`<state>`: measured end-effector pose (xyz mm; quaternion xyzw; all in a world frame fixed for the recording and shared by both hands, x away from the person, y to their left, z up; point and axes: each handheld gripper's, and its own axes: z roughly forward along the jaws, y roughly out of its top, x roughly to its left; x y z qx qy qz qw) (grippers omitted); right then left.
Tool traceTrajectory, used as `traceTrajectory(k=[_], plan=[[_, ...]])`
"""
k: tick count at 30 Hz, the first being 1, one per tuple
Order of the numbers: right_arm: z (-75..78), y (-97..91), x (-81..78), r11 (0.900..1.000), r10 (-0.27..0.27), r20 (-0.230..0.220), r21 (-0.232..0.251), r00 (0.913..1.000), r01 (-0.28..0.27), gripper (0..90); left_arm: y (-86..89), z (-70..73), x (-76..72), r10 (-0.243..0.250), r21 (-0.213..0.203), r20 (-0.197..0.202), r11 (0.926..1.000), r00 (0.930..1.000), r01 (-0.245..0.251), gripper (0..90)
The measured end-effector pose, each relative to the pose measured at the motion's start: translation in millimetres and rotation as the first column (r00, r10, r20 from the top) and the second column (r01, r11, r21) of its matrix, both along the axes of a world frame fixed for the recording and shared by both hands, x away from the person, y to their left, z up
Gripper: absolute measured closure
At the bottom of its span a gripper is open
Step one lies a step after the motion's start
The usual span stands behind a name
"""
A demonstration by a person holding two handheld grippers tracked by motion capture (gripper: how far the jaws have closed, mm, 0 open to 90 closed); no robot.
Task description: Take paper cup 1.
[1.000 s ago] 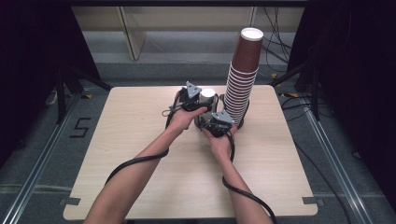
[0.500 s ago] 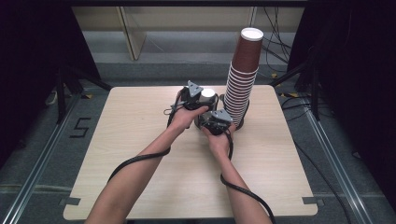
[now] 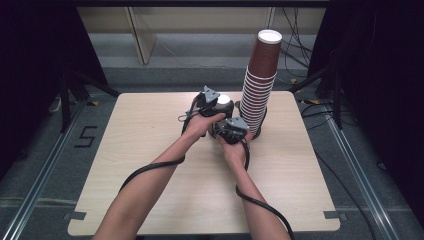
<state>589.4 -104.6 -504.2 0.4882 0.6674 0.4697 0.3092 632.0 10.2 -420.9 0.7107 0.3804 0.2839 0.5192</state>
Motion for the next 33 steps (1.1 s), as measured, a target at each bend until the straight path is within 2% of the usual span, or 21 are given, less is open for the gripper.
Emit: traceTrajectory(k=[3,5,7,8,10,11,18,21,27,30,33], plan=[[0.1,0.0,-0.2,1.0,0.0,-0.001,0.001,1.0,0.0,30.6,-0.8,0.2,1.7,0.003,-0.002,-0.006,1.0,1.0,-0.003,22.9],[0.4,0.5,-0.7,0.9999,-0.014,-0.002,-0.002,0.9999,0.014,30.6,-0.6,0.0,4.1,0.013,-0.028,-0.024,0.9995,0.9996,-0.013,24.3],[0.4,0.6,-0.6,0.9999,-0.014,-0.002,-0.003,0.9999,0.014,30.6,-0.5,-0.6,4.9,0.012,-0.026,-0.025,0.9996,0.9996,-0.012,27.1],[0.1,0.0,0.2,1.0,0.004,-0.008,0.006,1.0,-0.004,30.7,-0.4,-2.1,5.5,0.008,-0.034,-0.032,0.9994,0.9995,-0.009,28.0],[0.1,-0.1,0.1,1.0,0.001,-0.004,0.002,1.0,-0.001,30.8,-0.8,-2.9,5.7,0.004,-0.05,-0.039,0.9987,0.9992,-0.006,31.6],[0.1,0.9,-0.5,0.9999,-0.012,-0.01,0.004,0.9999,0.012,31.0,-1.2,-3.1,5.6,0.004,-0.043,-0.034,0.9991,0.9994,-0.005,32.2],[-0.4,0.5,0.3,0.9999,0.001,-0.011,0.015,0.9999,0.0,31.4,-1.3,-2.6,5.6,0.001,-0.045,-0.027,0.999,0.9996,-0.003,33.4],[-1.4,-0.1,1.1,1.0,-0.005,0.005,-0.003,1.0,0.005,31.3,-0.7,3.2,4.2,0.002,-0.059,-0.006,0.9982,1.0,-0.002,33.7],[-1.6,0.2,1.3,1.0,-0.008,0.002,-0.005,1.0,0.008,31.3,-0.9,16.7,1.8,0.001,-0.07,0.029,0.9976,0.9996,0.001,33.8],[-1.4,-0.9,2.1,0.9998,-0.002,0.012,-0.022,0.9999,0.002,31.3,-1.0,25.6,0.0,0.001,-0.061,0.057,0.9981,0.9984,0.002,33.9],[-0.2,-1.3,1.7,0.9998,0.007,0.004,-0.02,1.0,-0.007,31.3,-0.3,29.6,-1.0,0.005,-0.064,0.065,0.9979,0.9979,-0.001,33.9]])
